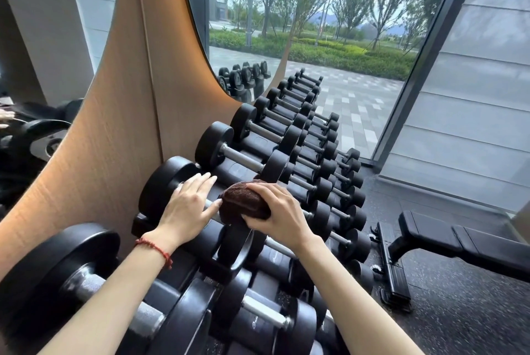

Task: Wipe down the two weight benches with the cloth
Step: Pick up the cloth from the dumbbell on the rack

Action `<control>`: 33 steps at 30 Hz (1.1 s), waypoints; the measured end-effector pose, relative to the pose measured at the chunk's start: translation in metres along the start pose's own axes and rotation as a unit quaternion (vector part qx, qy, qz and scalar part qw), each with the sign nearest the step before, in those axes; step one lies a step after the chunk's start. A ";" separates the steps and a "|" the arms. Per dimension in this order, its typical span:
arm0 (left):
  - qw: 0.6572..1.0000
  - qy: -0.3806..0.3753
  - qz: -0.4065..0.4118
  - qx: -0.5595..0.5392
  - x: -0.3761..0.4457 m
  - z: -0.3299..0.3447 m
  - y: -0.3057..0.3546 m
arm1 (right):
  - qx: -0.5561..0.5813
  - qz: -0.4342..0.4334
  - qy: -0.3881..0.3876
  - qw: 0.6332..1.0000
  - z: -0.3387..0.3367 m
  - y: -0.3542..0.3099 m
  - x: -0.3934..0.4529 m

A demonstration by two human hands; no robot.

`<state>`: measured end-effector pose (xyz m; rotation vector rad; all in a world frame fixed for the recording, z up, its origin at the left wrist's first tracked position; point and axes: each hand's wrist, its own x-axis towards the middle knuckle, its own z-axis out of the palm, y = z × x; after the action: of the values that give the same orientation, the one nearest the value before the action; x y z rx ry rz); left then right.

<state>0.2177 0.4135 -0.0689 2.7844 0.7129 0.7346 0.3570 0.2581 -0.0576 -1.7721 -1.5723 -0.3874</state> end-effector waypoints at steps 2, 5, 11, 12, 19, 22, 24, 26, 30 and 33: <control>1.000 0.004 0.002 0.000 -0.002 0.000 0.000 | 0.015 0.013 -0.003 1.000 0.003 -0.004 -0.002; 1.000 0.006 -0.001 -0.002 -0.008 -0.001 -0.002 | 0.036 0.039 0.002 0.999 0.009 -0.006 -0.002; 1.000 -0.002 -0.016 0.001 -0.019 -0.002 -0.012 | 0.039 0.074 0.011 0.996 0.022 -0.003 0.000; 1.000 -0.003 -0.018 0.004 -0.020 -0.001 -0.014 | 0.039 0.079 0.014 0.996 0.024 -0.003 0.001; 1.000 -0.009 -0.025 0.001 -0.020 0.000 -0.019 | 0.033 0.081 0.041 0.995 0.032 -0.003 0.004; 1.000 -0.012 -0.021 -0.007 -0.019 0.001 -0.017 | 0.034 0.082 0.049 0.995 0.032 -0.004 0.005; 1.000 -0.017 -0.017 -0.010 -0.018 0.001 -0.017 | 0.037 0.080 0.049 0.995 0.031 -0.005 0.004; 1.000 -0.019 -0.013 -0.014 -0.018 0.002 -0.015 | 0.036 0.076 0.046 0.995 0.030 -0.006 0.003; 1.000 -0.018 -0.003 -0.022 -0.018 0.001 -0.011 | 0.030 0.075 0.051 0.995 0.026 -0.007 -0.002; 1.000 -0.015 0.003 -0.023 -0.020 -0.001 -0.009 | 0.023 0.082 0.058 0.995 0.020 -0.008 -0.011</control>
<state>0.1981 0.4111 -0.0785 2.7506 0.6746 0.7011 0.3424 0.2637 -0.0767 -1.7964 -1.3337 -0.3654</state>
